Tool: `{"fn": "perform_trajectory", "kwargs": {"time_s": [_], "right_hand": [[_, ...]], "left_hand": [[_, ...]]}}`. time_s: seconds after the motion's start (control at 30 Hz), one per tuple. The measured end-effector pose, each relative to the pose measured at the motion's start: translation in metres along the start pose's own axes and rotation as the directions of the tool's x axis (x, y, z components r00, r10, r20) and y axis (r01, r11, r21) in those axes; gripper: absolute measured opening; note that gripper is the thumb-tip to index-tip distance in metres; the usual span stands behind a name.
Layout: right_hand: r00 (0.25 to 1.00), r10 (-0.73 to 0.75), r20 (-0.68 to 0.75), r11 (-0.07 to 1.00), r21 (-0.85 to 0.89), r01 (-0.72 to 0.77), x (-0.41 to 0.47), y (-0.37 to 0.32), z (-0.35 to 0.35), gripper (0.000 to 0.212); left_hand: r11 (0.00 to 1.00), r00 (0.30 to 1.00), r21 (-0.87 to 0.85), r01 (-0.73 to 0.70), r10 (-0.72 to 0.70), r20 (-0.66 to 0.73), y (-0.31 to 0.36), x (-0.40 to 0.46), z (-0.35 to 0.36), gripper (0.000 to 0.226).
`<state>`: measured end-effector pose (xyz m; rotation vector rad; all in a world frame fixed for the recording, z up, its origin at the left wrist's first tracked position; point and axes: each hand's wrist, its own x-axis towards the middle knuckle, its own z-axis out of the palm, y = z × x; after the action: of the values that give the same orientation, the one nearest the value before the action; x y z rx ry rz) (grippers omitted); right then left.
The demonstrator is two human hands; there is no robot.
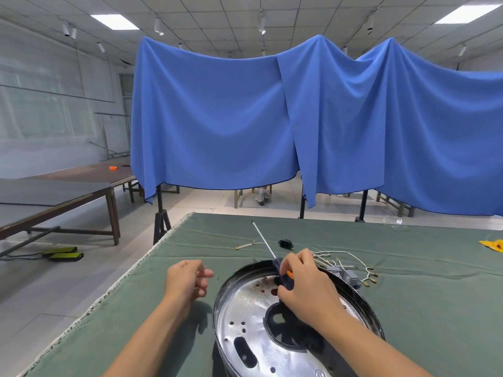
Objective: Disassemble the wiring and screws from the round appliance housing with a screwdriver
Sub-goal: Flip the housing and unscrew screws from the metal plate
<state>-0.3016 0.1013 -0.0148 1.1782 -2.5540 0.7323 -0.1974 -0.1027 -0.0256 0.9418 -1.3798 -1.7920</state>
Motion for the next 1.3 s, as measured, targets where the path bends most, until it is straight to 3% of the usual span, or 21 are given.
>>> {"fn": "perform_trajectory", "kwargs": {"time_s": [0.17,0.4,0.63,0.8,1.03,1.3], "right_hand": [[1.000,-0.014,0.013,0.999,-0.045,0.015,0.000,-0.002,0.001,0.025],[1.000,0.001,0.009,0.999,-0.048,-0.001,0.001,-0.003,0.003,0.024],[1.000,0.013,0.014,0.999,-0.046,-0.012,-0.001,-0.004,0.001,0.024],[1.000,0.017,0.020,0.999,-0.038,-0.017,0.000,-0.004,0.002,0.024],[1.000,0.015,0.020,1.000,-0.022,-0.015,0.000,-0.002,0.003,0.024],[1.000,0.026,0.005,1.000,-0.001,-0.026,0.002,-0.001,0.005,0.024]], "left_hand": [[0.999,0.999,-0.009,0.046,-0.046,0.005,-0.022,0.015,-0.006,0.011],[0.996,0.995,0.067,-0.066,0.060,0.079,-0.025,0.011,-0.005,0.018],[0.980,0.987,0.117,-0.161,0.162,0.002,-0.033,0.014,-0.002,0.008],[0.884,0.957,0.405,-0.231,0.282,-0.070,-0.033,0.024,0.001,0.008],[0.728,0.926,0.611,-0.310,0.378,0.018,-0.035,0.033,0.005,0.007],[0.650,0.943,0.703,-0.289,0.322,0.090,-0.033,0.043,0.007,0.009]]}}
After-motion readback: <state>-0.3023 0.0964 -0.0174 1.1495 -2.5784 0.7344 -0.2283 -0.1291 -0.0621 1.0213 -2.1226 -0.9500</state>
